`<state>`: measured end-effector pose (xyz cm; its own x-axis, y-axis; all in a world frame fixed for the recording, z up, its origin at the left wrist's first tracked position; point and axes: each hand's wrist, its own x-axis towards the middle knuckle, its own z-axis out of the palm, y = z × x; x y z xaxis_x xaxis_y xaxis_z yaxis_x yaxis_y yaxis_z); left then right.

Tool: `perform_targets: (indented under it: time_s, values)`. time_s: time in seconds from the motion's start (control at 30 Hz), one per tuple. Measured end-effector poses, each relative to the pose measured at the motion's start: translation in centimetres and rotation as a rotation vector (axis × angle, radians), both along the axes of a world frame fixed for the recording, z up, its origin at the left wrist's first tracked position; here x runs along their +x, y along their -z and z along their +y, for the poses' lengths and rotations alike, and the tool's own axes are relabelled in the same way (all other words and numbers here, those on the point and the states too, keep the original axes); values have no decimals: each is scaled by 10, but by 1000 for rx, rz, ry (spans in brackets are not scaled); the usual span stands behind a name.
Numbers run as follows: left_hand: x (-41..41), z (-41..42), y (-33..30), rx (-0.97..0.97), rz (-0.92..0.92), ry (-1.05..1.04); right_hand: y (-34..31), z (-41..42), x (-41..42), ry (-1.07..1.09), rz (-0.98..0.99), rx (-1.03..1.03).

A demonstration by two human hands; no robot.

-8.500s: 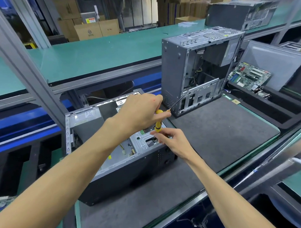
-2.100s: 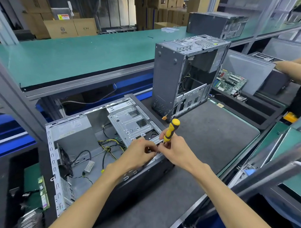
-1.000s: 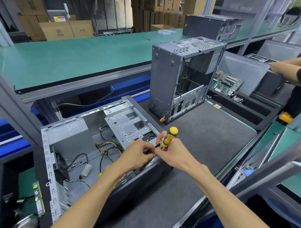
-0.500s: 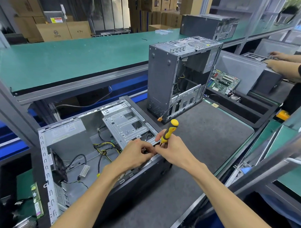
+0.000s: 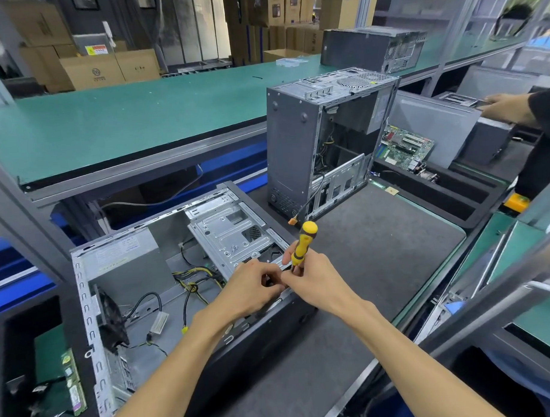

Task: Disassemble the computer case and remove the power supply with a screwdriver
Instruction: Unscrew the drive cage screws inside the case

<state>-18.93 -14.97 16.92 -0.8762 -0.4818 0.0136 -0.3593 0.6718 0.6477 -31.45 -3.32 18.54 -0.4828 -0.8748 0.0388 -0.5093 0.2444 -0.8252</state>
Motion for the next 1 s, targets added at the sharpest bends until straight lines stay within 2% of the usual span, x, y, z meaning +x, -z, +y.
perform_targets:
  time_s: [0.27, 0.43, 0.67, 0.87, 1.0]
  values:
    - [-1, 0, -2, 12, -4, 27, 0, -3, -2, 5, 80, -92]
    - [0, -1, 0, -9, -12, 9, 0, -3, -4, 25, 53, -52]
    - [1, -1, -1, -3, -12, 28, 1, -3, -5, 13, 133, -43]
    - [2, 1, -3, 15, -17, 19, 2, -1, -5, -17, 70, 4]
    - [3, 4, -7, 40, -20, 10, 1, -2, -2, -48, 132, -3]
